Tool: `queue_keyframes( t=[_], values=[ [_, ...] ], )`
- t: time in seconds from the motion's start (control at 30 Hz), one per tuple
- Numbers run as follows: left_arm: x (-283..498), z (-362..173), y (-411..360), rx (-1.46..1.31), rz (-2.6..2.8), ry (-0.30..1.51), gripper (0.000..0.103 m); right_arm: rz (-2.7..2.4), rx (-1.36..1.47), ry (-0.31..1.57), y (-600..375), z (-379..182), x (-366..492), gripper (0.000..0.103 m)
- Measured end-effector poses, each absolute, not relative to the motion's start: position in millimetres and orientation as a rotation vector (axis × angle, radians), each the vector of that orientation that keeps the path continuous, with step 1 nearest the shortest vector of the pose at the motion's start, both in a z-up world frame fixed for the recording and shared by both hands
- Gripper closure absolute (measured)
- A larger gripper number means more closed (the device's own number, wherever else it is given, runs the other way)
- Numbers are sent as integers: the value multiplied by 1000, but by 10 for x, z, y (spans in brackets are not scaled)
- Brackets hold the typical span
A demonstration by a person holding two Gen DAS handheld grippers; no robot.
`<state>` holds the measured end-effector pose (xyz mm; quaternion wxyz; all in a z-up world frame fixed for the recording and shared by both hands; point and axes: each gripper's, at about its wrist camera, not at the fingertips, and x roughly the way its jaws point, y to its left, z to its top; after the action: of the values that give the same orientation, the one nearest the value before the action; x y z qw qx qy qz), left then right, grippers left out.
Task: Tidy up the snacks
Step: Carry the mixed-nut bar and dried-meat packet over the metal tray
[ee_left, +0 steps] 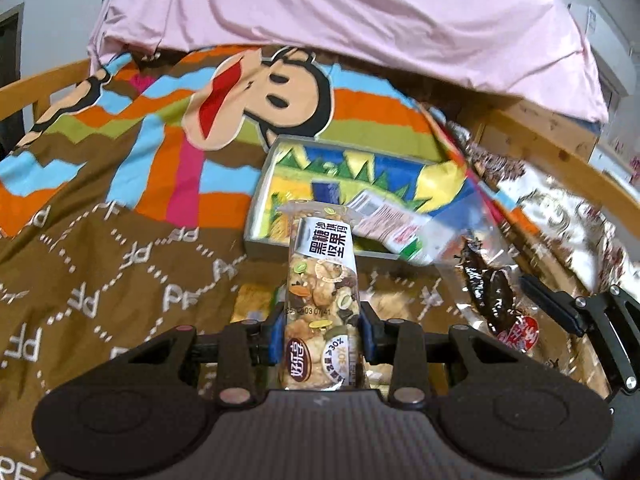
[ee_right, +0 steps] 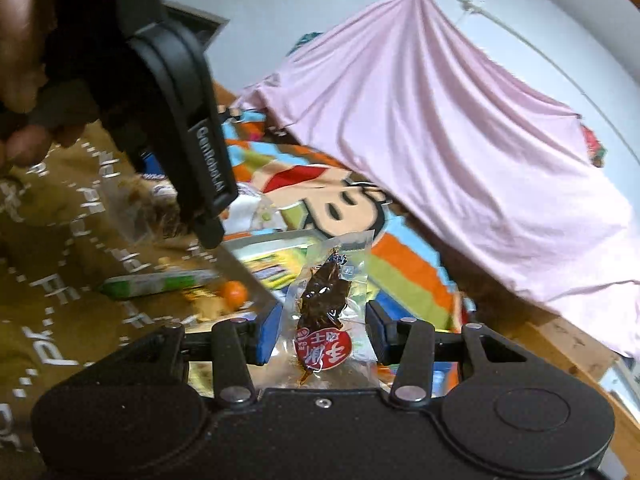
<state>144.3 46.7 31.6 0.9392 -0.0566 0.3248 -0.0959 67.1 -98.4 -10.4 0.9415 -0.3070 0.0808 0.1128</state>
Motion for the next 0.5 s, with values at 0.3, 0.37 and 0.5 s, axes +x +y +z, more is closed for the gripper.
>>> queue_keyframes(
  t=[0.3, 0.37, 0.5],
  values=[
    [1806, 523, 155, -86, -253, 582, 63, 75, -563, 139, -1464, 97, 873, 55],
    [1941, 554, 100, -72, -260, 566, 63, 43, -552, 138, -1556, 94, 947, 55],
    [2257, 598, -17, -55, -274, 566, 63, -2, -535, 133, -1693, 65, 1111, 55]
  ],
)
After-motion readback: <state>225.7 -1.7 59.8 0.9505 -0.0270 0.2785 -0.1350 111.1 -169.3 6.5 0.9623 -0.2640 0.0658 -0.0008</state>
